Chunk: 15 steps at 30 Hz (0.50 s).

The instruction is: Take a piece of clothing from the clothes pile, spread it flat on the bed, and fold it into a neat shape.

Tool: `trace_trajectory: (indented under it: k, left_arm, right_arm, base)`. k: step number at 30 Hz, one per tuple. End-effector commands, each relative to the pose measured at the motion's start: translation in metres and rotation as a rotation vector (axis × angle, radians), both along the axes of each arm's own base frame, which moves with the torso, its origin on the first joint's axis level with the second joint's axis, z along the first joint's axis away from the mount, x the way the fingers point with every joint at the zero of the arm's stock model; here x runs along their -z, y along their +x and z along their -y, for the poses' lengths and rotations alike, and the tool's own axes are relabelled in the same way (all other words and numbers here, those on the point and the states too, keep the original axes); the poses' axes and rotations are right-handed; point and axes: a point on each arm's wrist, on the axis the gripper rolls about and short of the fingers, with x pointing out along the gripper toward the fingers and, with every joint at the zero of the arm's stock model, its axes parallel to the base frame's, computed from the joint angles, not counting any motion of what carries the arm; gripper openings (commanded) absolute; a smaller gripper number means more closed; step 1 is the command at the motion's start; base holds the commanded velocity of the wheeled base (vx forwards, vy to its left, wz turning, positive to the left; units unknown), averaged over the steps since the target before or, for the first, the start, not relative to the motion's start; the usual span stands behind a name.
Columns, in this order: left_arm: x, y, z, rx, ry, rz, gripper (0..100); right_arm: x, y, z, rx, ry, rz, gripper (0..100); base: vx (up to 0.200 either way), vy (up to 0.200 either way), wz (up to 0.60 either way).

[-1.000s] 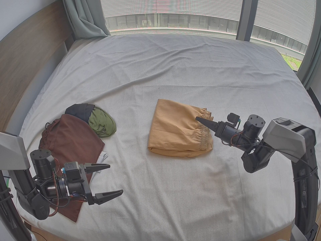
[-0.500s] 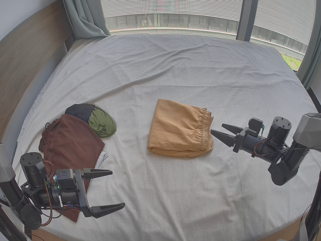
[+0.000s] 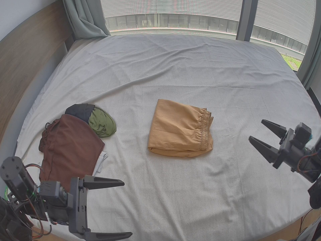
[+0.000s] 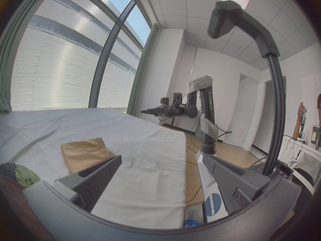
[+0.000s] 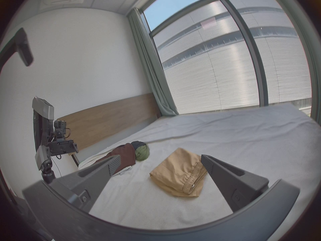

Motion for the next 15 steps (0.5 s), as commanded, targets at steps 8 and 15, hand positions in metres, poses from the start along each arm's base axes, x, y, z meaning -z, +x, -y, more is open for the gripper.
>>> trace_trajectory:
  k: [8,15]
  left_arm:
    - [-0.043,-0.082,-0.039,-0.060,-0.164,0.113,100]
    - [-0.027,-0.114,-0.062,-0.189,-0.139,0.063,100]
  right_arm:
    - [-0.030,-0.136,0.036,0.141,0.033,0.262,100]
    - [-0.003,-0.190,0.040,0.190,0.043,0.202,100]
  base:
    - [0.000,0.000,0.00]
    - [0.000,0.000,0.00]
